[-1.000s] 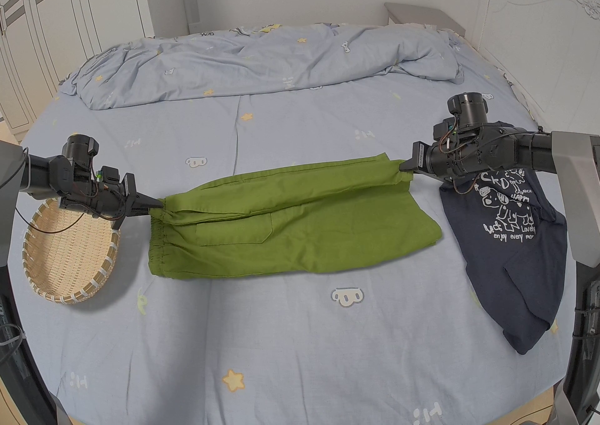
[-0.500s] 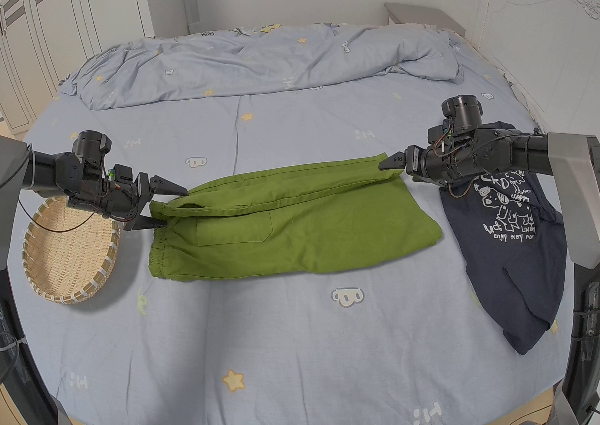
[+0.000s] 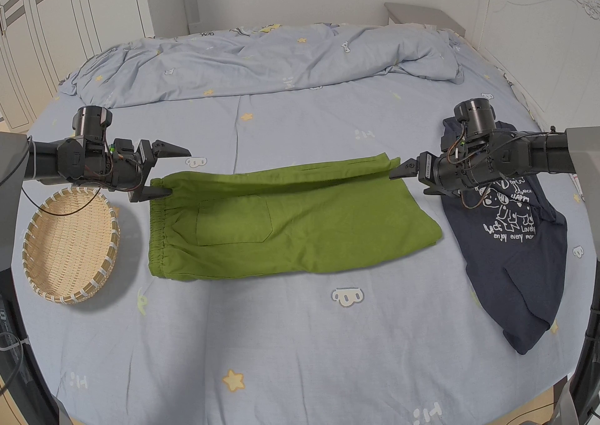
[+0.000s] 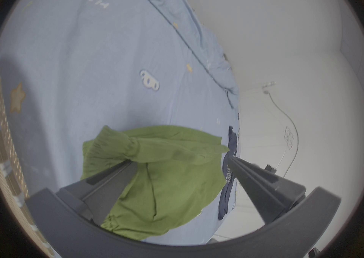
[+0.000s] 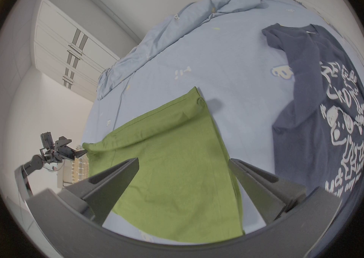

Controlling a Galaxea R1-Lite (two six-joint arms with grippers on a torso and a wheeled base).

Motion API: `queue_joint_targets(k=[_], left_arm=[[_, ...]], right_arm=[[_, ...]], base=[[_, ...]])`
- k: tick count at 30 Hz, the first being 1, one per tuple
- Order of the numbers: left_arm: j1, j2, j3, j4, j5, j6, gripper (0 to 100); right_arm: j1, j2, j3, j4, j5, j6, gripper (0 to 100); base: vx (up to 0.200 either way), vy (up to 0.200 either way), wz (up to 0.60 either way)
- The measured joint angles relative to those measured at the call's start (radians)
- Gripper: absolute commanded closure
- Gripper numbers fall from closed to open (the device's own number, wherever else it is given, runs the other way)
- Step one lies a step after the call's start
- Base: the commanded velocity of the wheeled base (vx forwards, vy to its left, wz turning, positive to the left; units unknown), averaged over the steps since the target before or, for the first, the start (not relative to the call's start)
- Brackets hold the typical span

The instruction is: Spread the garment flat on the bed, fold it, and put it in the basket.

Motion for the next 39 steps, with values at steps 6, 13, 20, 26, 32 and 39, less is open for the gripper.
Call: queue_joint_targets(k=[6, 13, 20, 26, 32, 39], left_arm=[[-0.001, 0.040, -0.038, -0.061, 0.040, -0.036, 0], [-0.007, 0.081, -0.077, -0.084, 0.069, -0.048, 0], [-0.010, 0.033, -0.026, -0.086, 0.068, -0.032, 0], [0.005, -0.076, 0.179, -0.092, 0.067, 0.113, 0], [0.018, -0.157, 0.360, -0.093, 0.076, 0.276, 0], [0.017, -0.187, 0.416, -0.101, 0.152, 0.292, 0]], right_arm=[[0.005, -0.092, 0.161, -0.078, 0.037, 0.053, 0], [0.013, -0.211, 0.319, -0.193, 0.064, 0.066, 0], [-0.011, -0.233, 0.299, -0.197, 0.078, 0.056, 0], [-0.058, -0.192, 0.242, -0.194, 0.164, 0.053, 0], [-0.104, -0.143, 0.207, -0.194, 0.256, 0.051, 0], [-0.115, -0.113, 0.200, -0.193, 0.269, 0.050, 0]], base=[[0.000, 0.000, 0.00], [0.000, 0.000, 0.00], [0.000, 0.000, 0.00], [0.000, 0.000, 0.00], [0.000, 0.000, 0.00], [0.000, 0.000, 0.00]])
